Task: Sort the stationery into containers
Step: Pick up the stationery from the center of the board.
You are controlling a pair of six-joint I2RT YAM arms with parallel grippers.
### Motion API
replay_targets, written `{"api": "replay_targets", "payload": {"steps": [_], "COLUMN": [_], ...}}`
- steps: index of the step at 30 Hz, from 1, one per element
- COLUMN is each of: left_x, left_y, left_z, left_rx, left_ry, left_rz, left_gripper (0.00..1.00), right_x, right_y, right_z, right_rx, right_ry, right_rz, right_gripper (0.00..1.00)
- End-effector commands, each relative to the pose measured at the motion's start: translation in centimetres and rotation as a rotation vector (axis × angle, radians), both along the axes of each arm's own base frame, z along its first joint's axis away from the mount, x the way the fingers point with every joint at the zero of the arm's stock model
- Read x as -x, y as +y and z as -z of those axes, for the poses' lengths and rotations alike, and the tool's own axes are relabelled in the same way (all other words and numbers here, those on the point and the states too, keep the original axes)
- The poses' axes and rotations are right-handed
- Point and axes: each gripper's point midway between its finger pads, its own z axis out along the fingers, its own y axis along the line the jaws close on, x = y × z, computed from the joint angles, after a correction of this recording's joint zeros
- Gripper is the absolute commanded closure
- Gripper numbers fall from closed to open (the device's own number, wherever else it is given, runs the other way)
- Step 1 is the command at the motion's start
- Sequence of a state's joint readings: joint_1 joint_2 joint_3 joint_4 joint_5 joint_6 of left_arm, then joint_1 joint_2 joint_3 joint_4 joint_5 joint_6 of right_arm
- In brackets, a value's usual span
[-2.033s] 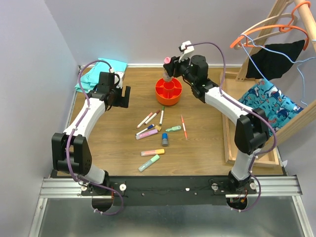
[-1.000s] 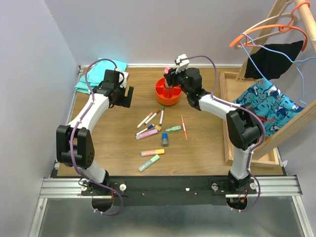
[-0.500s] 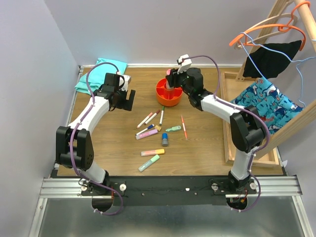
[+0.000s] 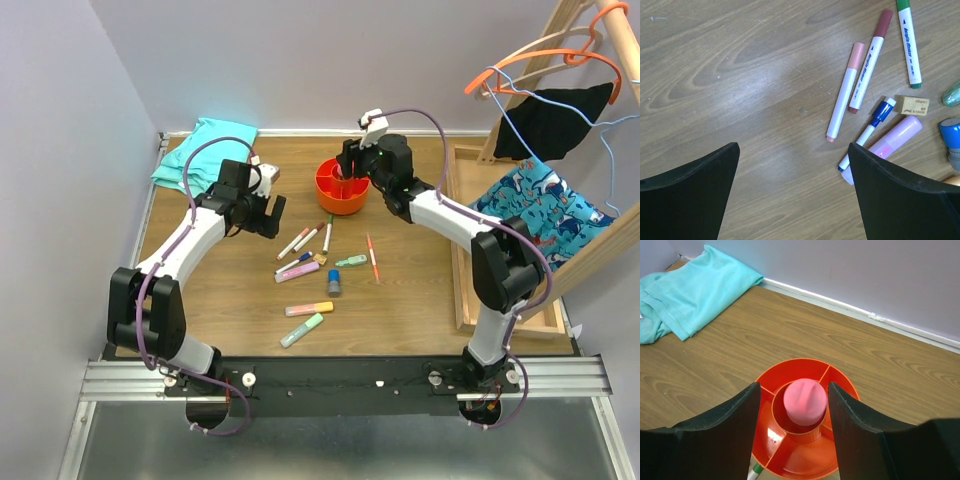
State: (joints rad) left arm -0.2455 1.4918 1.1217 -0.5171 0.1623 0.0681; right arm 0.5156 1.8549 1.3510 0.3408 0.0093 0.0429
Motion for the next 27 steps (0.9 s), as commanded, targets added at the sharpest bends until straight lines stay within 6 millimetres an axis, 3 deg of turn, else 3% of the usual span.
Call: {"api": "replay_targets", "payload": {"steps": [1, 3, 4, 6, 8, 13, 15, 21, 27], "left_x": [1.6, 3.9, 5.9, 8.1, 10.6, 13.4, 13.7, 11.1, 8.8], "left_y": [-1.8, -3.8, -4.4, -5.2, -6.1, -8.0, -8.9, -11.2, -12.1], "left_z": [-1.9, -2.8, -2.3, -2.5, -1.4, 1.6, 2.8, 4.4, 5.3], "left_rx": [0.01, 0.047, 0.018, 0.008, -0.031, -0.124, -0.155, -0.209, -0.235], "left_ry": [-0.035, -0.023, -0.005, -0.013, 0.023, 0.09, 0.113, 0.086, 0.105], "left_rz": [0.146, 0.319, 0.462, 0.594, 0.728, 0.869, 0.885, 0.822, 0.761], "left_gripper": [0.01, 0.03, 0.04, 0.05, 0.08, 0.13, 0.18, 0.31, 0.38], "right_x": [1.4, 2.2, 2.9, 4.2, 6.0, 8.6, 9.7, 11.9, 12.7], "right_y": [-1.2, -2.3, -2.9, -4.1, -5.5, -8.6, -9.7, -11.7, -11.9], "right_z": [-5.0, -5.4, -6.5, -4.1, -1.5, 1.4, 2.2, 3.4, 2.2], "right_rx": [-0.015, 0.0, -0.022, 0.007, 0.034, 0.065, 0.093, 0.131, 0.072], "right_ry": [-0.058, -0.029, -0.017, 0.117, 0.243, 0.345, 0.382, 0.399, 0.37], "right_rz": [0.03, 0.058, 0.071, 0.078, 0.094, 0.091, 0.108, 0.152, 0.145], "right_gripper": [0.36, 0.36, 0.35, 0.36, 0.36, 0.36, 0.36, 0.36, 0.36]}}
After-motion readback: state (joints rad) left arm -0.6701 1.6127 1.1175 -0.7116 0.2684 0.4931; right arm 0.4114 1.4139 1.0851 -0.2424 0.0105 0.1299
